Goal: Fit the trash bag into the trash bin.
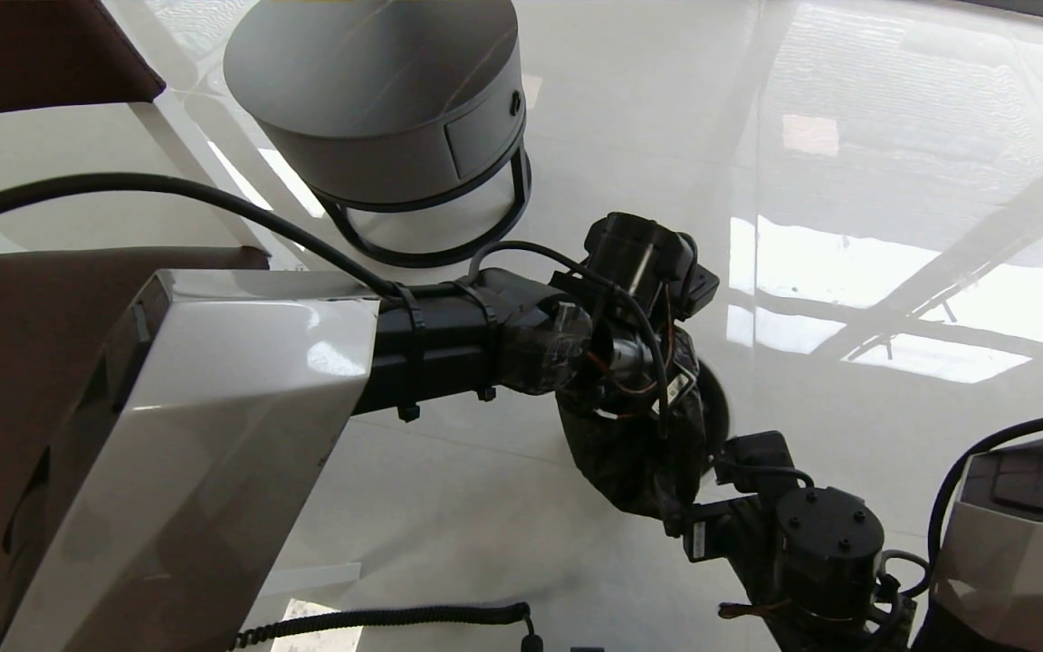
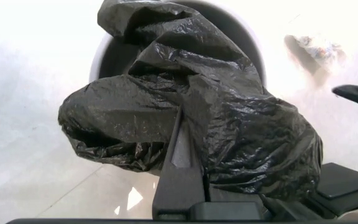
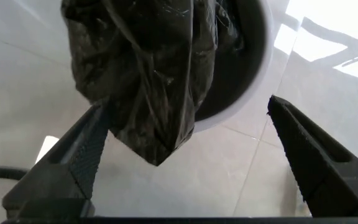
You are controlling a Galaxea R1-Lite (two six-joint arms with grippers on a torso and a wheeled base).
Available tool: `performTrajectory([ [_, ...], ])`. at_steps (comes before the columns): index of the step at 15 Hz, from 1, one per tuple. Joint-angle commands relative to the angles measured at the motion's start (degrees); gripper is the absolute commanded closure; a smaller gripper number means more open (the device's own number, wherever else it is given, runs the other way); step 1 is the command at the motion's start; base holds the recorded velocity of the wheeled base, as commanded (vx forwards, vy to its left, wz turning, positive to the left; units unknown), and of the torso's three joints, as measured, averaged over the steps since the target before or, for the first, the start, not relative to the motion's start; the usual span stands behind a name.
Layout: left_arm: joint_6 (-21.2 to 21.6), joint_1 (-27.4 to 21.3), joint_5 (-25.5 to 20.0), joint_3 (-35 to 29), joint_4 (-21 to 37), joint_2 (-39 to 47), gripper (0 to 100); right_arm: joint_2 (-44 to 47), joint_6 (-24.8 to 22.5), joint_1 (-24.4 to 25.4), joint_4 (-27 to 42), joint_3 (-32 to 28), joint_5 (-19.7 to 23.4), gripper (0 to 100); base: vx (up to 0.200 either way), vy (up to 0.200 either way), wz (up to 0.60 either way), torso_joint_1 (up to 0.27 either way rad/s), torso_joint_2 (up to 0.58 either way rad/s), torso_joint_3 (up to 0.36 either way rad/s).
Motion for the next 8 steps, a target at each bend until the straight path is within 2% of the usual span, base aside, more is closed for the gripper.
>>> performTrajectory([
  [1, 0.0, 0.0, 0.2, 0.0, 0.0, 0.0, 100, 3.8, -0.7, -1.9, -0.1, -2.6, 0.0, 0, 0.0, 0.0, 0.0, 0.0, 0.0, 0.0],
  [2, 0.0, 0.0, 0.2, 0.0, 0.1, -0.1, 100, 4.7, -1.2, -2.8, -0.1, -3.7, -0.1, 0, 0.0, 0.0, 0.0, 0.0, 0.0, 0.0],
  [3, 0.0, 0.0, 0.2, 0.0, 0.0, -0.1, 100, 4.7, -1.2, -3.3, -0.1, -4.3, -0.2, 100, 0.0, 0.0, 0.0, 0.0, 0.0, 0.0],
  [8, 0.0, 0.0, 0.4, 0.0, 0.1, -0.1, 100, 4.3, -1.8, -5.3, -0.1, -4.5, -0.2, 100, 0.0, 0.0, 0.0, 0.0, 0.0, 0.0],
])
